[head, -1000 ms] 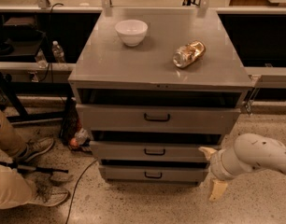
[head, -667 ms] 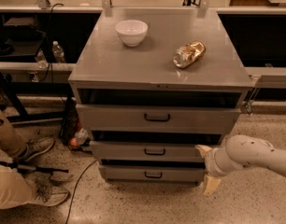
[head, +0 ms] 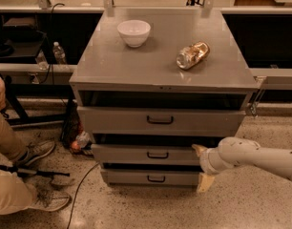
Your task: Open middle drawer
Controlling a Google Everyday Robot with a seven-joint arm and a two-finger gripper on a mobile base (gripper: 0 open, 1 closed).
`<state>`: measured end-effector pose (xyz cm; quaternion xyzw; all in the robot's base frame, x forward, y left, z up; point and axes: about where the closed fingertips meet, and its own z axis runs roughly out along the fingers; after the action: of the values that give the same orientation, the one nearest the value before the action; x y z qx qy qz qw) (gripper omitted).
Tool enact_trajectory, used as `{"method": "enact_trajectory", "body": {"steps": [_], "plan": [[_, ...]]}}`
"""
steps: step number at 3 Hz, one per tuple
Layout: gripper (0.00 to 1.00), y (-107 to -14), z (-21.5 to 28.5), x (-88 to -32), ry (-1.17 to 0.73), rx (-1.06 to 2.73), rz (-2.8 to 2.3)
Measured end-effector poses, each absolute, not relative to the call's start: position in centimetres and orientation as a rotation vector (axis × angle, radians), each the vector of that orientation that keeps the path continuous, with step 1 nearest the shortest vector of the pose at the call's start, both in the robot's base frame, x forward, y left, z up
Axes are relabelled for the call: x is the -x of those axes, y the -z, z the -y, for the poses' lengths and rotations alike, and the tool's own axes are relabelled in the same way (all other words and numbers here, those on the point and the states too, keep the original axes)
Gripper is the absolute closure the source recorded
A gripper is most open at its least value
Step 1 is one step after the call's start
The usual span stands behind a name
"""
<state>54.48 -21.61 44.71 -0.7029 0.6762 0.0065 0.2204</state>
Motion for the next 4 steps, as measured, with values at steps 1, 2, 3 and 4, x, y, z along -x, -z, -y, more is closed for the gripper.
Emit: {"method": "enact_trajectory", "body": {"steps": [1,2,3,4], "plan": [[0.00,-42.2,19.0,-57.9,-0.019,1.983,-1.796],[0.00,-42.1,19.2,-58.2,-0.004,1.967,-1.798],[0.00,-41.8,20.2,-59.5,0.038,1.914,-1.801],[0.00,-40.8,21.2,-60.6,0.057,1.880,-1.821]]}}
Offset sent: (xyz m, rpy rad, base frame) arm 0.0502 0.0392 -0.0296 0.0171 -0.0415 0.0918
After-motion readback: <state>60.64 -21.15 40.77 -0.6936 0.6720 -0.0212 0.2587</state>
